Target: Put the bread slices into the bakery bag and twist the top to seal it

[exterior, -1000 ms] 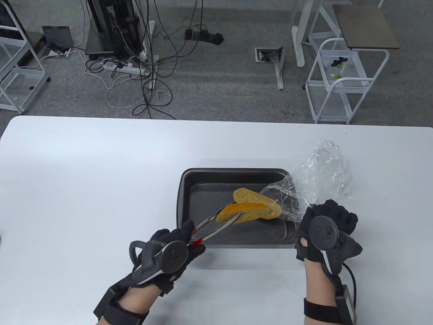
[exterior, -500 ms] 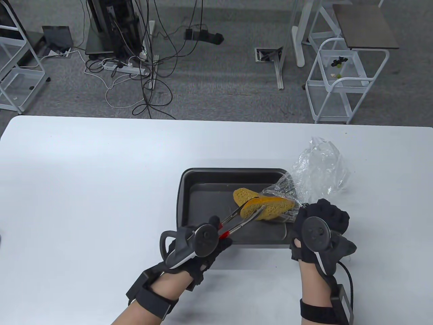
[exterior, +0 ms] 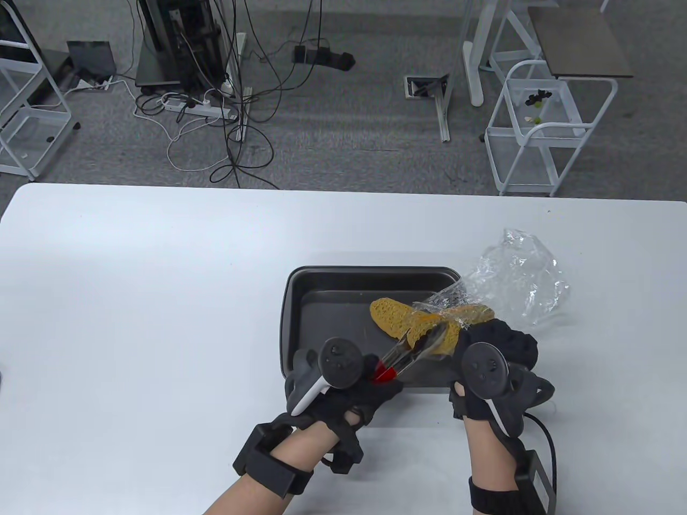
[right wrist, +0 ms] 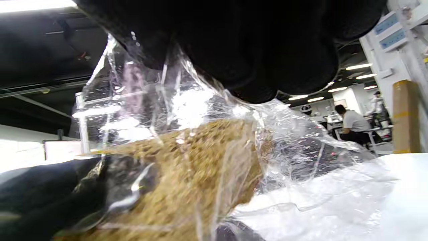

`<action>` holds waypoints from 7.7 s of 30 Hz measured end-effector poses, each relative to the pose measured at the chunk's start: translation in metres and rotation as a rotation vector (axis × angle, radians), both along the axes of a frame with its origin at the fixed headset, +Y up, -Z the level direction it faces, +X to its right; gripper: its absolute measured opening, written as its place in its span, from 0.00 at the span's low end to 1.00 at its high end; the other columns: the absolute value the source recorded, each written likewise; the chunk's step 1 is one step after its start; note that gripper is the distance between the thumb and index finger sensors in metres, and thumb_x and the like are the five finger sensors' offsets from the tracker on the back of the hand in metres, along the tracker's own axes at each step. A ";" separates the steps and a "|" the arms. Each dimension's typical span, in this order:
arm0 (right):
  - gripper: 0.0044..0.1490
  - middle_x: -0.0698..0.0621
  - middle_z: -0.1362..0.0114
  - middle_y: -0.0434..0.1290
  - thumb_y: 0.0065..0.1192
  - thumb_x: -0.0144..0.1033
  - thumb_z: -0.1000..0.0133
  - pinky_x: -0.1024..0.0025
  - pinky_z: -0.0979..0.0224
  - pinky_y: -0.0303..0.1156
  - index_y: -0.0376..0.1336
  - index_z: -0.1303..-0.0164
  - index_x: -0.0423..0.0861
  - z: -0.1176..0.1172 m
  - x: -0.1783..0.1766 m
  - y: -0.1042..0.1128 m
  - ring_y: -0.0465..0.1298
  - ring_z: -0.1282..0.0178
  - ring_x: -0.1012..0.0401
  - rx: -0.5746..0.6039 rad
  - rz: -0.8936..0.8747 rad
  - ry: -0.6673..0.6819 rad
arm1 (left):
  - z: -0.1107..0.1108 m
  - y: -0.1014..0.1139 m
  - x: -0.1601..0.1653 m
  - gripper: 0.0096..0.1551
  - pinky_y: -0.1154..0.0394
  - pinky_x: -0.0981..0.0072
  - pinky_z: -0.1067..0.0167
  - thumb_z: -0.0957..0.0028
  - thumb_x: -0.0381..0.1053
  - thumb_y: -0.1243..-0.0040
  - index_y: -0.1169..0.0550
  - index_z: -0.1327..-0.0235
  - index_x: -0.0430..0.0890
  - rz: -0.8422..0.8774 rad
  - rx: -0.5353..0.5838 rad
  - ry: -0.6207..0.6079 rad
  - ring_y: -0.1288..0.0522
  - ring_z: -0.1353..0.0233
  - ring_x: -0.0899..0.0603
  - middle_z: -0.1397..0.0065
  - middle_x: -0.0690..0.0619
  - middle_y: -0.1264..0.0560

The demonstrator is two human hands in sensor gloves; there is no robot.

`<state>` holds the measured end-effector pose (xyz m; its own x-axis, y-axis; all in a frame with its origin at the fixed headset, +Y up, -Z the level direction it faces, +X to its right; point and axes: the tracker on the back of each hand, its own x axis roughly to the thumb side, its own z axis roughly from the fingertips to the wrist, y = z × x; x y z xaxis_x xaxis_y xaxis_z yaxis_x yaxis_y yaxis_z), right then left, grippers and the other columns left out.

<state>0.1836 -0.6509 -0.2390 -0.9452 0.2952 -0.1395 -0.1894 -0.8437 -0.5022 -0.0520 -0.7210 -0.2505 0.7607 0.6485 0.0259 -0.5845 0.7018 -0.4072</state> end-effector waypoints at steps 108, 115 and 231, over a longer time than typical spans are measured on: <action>0.25 0.32 0.42 0.82 0.71 0.37 0.49 0.29 0.32 0.61 0.78 0.74 0.24 0.041 0.080 0.053 0.79 0.45 0.35 0.351 -0.298 -0.039 | -0.022 0.047 -0.082 0.56 0.22 0.46 0.36 0.53 0.76 0.37 0.29 0.27 0.36 -0.573 0.098 -0.040 0.12 0.59 0.43 0.44 0.37 0.16; 0.25 0.32 0.42 0.82 0.71 0.37 0.49 0.29 0.32 0.61 0.78 0.74 0.24 0.041 0.099 0.047 0.79 0.45 0.35 0.340 -0.341 -0.100 | -0.064 0.040 -0.071 0.56 0.23 0.46 0.35 0.56 0.77 0.36 0.28 0.27 0.38 -0.717 0.081 -0.084 0.12 0.58 0.43 0.43 0.39 0.16; 0.26 0.32 0.29 0.73 0.69 0.40 0.49 0.28 0.28 0.56 0.77 0.71 0.27 0.014 -0.011 0.011 0.69 0.30 0.32 0.329 0.036 0.233 | 0.048 0.072 0.001 0.44 0.20 0.52 0.36 0.55 0.71 0.31 0.22 0.31 0.45 -0.572 0.501 -0.180 0.10 0.62 0.46 0.47 0.45 0.12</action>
<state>0.1721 -0.6400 -0.2246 -0.9509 0.2547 0.1759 -0.3033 -0.6529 -0.6941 -0.0506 -0.6488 -0.2025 0.9298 0.0350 0.3663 -0.0310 0.9994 -0.0167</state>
